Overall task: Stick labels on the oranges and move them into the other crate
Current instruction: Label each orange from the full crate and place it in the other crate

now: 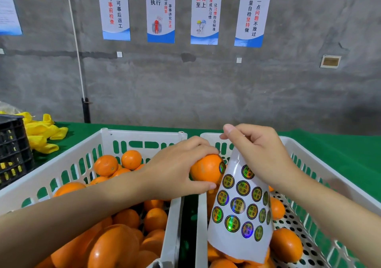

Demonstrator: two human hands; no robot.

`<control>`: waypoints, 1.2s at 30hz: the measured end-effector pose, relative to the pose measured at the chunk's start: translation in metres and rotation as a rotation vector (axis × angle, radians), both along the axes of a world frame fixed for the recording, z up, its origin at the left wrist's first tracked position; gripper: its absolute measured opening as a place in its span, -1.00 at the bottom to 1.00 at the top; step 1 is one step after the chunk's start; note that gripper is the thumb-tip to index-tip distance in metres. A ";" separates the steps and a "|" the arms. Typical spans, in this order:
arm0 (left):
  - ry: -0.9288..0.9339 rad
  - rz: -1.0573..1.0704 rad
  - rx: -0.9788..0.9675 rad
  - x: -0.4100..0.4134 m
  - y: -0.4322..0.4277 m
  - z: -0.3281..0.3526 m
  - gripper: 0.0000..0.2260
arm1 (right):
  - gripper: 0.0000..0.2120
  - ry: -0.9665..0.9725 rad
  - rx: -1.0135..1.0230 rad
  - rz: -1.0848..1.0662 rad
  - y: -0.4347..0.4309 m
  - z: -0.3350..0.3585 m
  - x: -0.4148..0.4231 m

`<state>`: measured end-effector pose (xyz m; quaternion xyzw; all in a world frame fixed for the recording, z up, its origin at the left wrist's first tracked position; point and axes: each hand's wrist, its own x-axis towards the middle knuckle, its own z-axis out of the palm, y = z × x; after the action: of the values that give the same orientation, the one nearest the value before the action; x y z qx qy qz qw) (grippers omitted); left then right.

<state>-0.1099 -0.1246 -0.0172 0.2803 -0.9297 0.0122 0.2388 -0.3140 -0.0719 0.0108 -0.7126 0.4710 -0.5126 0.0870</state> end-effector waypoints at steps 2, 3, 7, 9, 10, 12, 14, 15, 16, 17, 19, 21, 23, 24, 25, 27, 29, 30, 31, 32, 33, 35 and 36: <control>-0.031 -0.074 -0.032 0.000 0.004 0.003 -0.43 | -0.65 -0.024 0.014 0.017 -0.001 -0.001 0.001; -0.051 -0.103 -0.050 -0.001 0.006 0.004 -0.43 | -0.65 -0.039 0.020 0.027 -0.001 -0.002 0.002; -0.084 -0.125 -0.079 -0.002 0.010 0.005 -0.52 | -0.66 -0.068 0.019 0.045 0.000 -0.003 0.005; -0.064 -0.106 -0.070 -0.001 0.009 0.003 -0.57 | -0.69 -0.058 0.018 0.045 -0.001 -0.004 0.004; -0.029 -0.094 -0.008 -0.002 0.009 0.003 -0.60 | -0.70 -0.050 0.020 0.043 -0.002 -0.004 0.004; 0.110 -0.068 0.269 -0.005 0.011 0.003 -0.64 | -0.73 -0.048 0.023 0.036 -0.003 -0.004 0.004; 0.251 -0.071 0.569 -0.008 0.015 0.004 -0.66 | -0.74 -0.056 0.015 0.036 -0.003 -0.004 0.004; 0.289 -0.076 0.653 -0.010 0.017 0.004 -0.63 | -0.74 -0.061 0.008 0.039 -0.002 -0.003 0.004; 0.299 -0.088 0.721 -0.011 0.019 0.004 -0.57 | -0.74 -0.069 -0.003 0.043 -0.002 -0.003 0.005; 0.298 -0.111 0.785 -0.013 0.020 0.004 -0.49 | -0.74 -0.079 -0.015 0.048 -0.001 -0.003 0.006; 0.289 -0.146 0.881 -0.014 0.022 0.004 -0.47 | -0.72 -0.090 -0.045 0.060 0.000 -0.002 0.008; 0.272 -0.173 0.853 -0.013 0.023 0.007 -0.57 | -0.72 -0.085 -0.063 0.064 0.002 -0.002 0.009; 0.324 -0.205 0.832 -0.013 0.022 0.008 -0.77 | -0.71 -0.073 -0.071 0.041 0.002 -0.004 0.009; 0.379 -0.205 0.842 -0.014 0.021 0.008 -0.86 | -0.71 -0.072 -0.078 0.015 0.001 -0.004 0.008; 0.444 -0.188 0.853 -0.015 0.019 0.008 -0.91 | -0.72 -0.070 -0.089 -0.022 0.000 -0.005 0.006; 0.561 -0.119 0.854 -0.016 0.017 0.008 -0.89 | -0.76 -0.033 -0.118 -0.129 -0.002 -0.006 0.002; 0.582 -0.024 0.768 -0.015 0.012 0.008 -0.81 | -0.79 0.107 -0.168 -0.263 -0.004 -0.007 -0.002; 0.581 0.007 0.740 -0.014 0.011 0.009 -0.77 | -0.77 0.180 -0.196 -0.309 -0.004 -0.008 -0.002; 0.590 0.020 0.727 -0.013 0.011 0.009 -0.74 | -0.77 0.241 -0.227 -0.325 -0.003 -0.008 -0.001; 0.608 0.033 0.725 -0.013 0.010 0.010 -0.72 | -0.80 0.302 -0.257 -0.321 -0.003 -0.009 0.001; 0.624 0.045 0.727 -0.014 0.009 0.010 -0.70 | -0.82 0.375 -0.275 -0.309 -0.002 -0.011 0.002; 0.639 0.048 0.735 -0.016 0.007 0.009 -0.70 | -0.85 0.519 -0.259 -0.279 -0.002 -0.016 0.005; 0.634 0.047 0.738 -0.016 0.006 0.008 -0.71 | -0.84 0.554 -0.225 -0.256 -0.002 -0.019 0.007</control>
<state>-0.1264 -0.1188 -0.0090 0.3568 -0.7469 -0.3988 0.3948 -0.3073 -0.0739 -0.0081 -0.7653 0.5028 -0.3547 -0.1890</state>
